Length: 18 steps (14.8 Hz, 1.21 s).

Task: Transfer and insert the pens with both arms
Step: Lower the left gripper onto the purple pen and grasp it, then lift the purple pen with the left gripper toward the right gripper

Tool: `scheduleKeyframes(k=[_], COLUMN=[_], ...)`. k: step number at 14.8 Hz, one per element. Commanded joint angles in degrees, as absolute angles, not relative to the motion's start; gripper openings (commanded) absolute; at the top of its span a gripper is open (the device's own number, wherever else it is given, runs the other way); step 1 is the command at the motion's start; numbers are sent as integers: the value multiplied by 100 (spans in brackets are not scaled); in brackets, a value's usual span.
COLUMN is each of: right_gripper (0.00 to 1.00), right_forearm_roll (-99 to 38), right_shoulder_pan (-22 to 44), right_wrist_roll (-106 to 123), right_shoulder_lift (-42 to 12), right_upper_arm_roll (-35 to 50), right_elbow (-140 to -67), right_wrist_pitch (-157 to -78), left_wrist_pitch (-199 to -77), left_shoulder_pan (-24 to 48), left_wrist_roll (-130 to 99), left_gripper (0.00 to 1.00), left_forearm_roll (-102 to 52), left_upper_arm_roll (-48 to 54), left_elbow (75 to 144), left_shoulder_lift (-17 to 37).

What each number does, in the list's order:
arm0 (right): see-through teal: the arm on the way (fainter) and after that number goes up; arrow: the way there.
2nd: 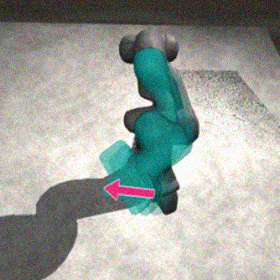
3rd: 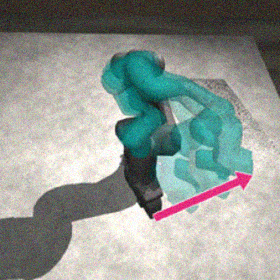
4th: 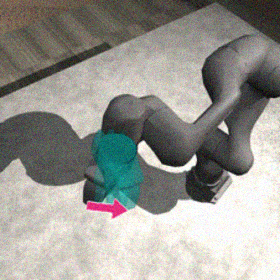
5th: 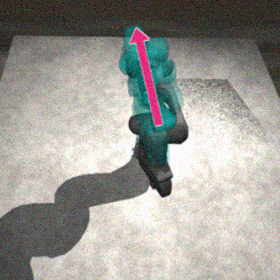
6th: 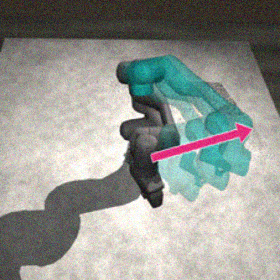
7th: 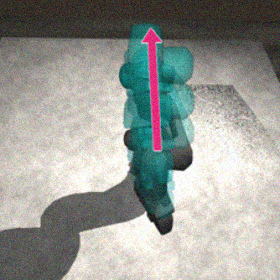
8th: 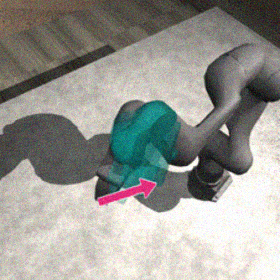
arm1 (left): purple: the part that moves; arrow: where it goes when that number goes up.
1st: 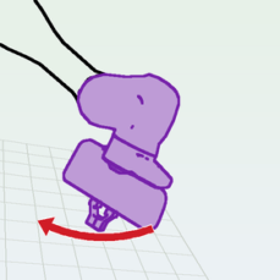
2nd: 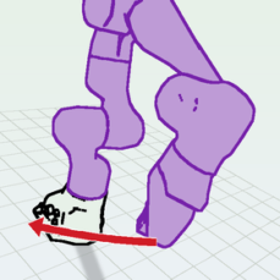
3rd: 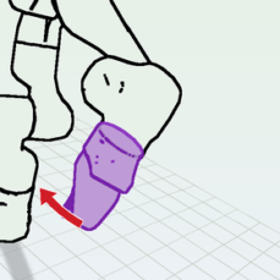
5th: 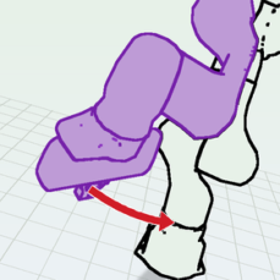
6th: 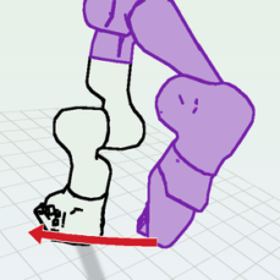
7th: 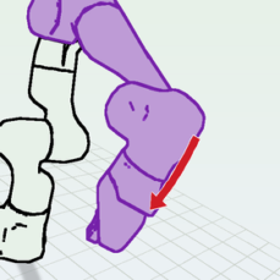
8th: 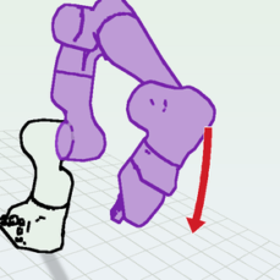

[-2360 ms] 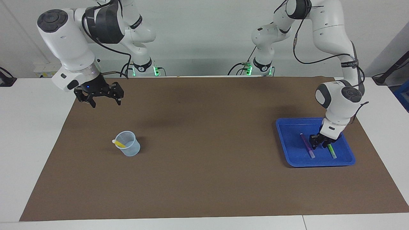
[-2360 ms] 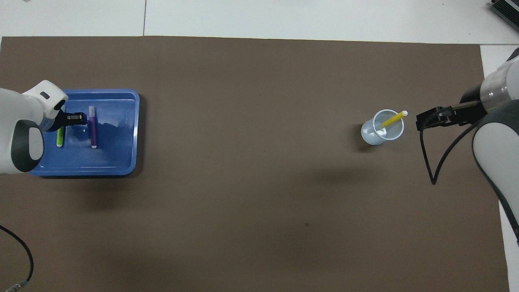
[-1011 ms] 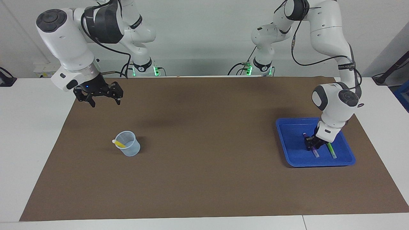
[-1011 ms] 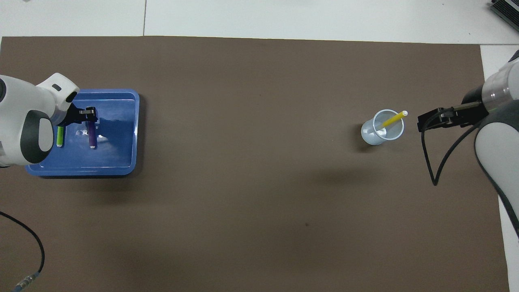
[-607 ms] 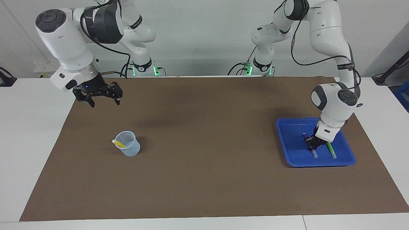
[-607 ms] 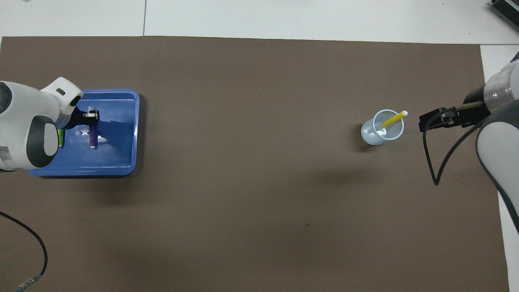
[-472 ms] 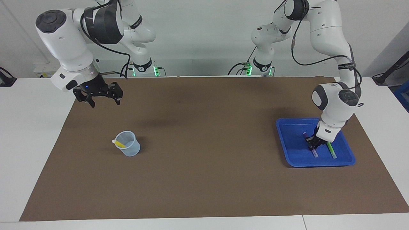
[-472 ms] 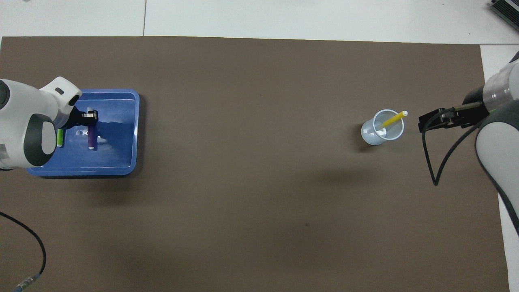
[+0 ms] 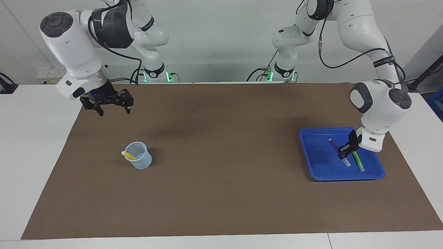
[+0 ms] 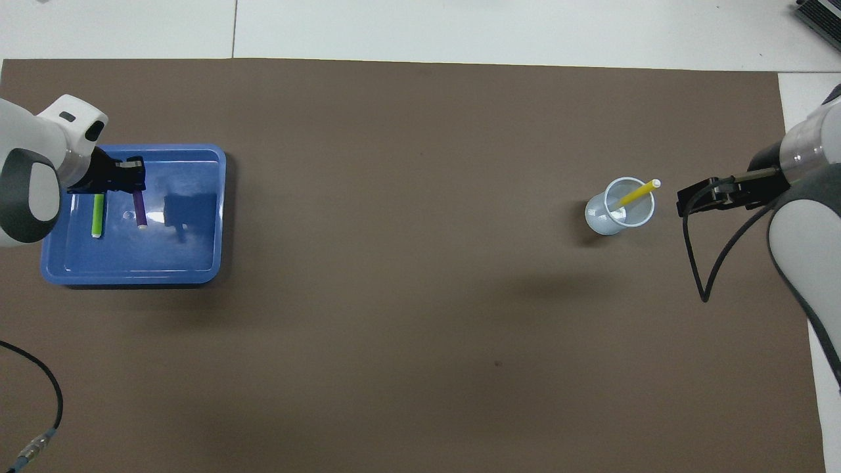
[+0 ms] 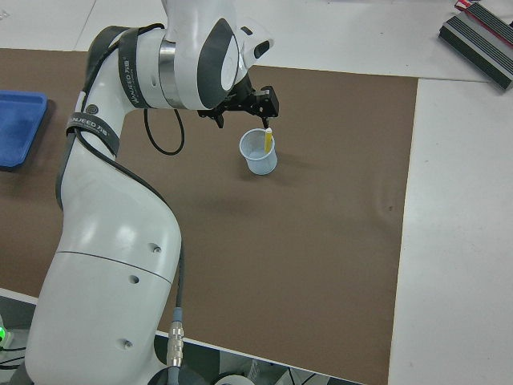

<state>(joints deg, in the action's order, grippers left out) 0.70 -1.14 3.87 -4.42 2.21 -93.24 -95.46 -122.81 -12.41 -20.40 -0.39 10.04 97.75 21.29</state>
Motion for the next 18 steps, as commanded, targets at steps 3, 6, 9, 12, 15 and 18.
scheduleKeyframes(k=[3,6,9,12,15,18], right_gripper=[100,100,100,100,100,100], right_forearm_roll=[97,-613,-835,-1755,-2406,-3100], right_shoulder_pan=[-167,-394,-440,-475,-413,-212], right_wrist_roll=[404,439,606,633,615,572], right_shoulder_lift=[-141,-141,-123,-62,-44,-114], right_upper_arm_roll=[255,237,246,237,237,264], right_elbow=[-9808,-9800,-9835,-9931,-9975,-9975], right_wrist_pitch=[-9720,-9738,-9642,-9650,-9974,-10360], left_wrist_pitch=[-12068,-11962,-11882,-11970,-12093,-12567], left_shoulder_pan=[-590,-116,429,1018,1396,1818], left_wrist_roll=[-4608,-6447,-7905,-9312,-10297,-11458], left_gripper=[0,0,0,0,0,0], left_forearm_roll=[-280,-756,-878,-940,-958,-1019], left_upper_arm_roll=[976,976,984,976,1002,1011], left_elbow=[9852,9861,9896,9879,9809,9817], left_shoulder_lift=[1732,1556,1398,1389,1301,1292])
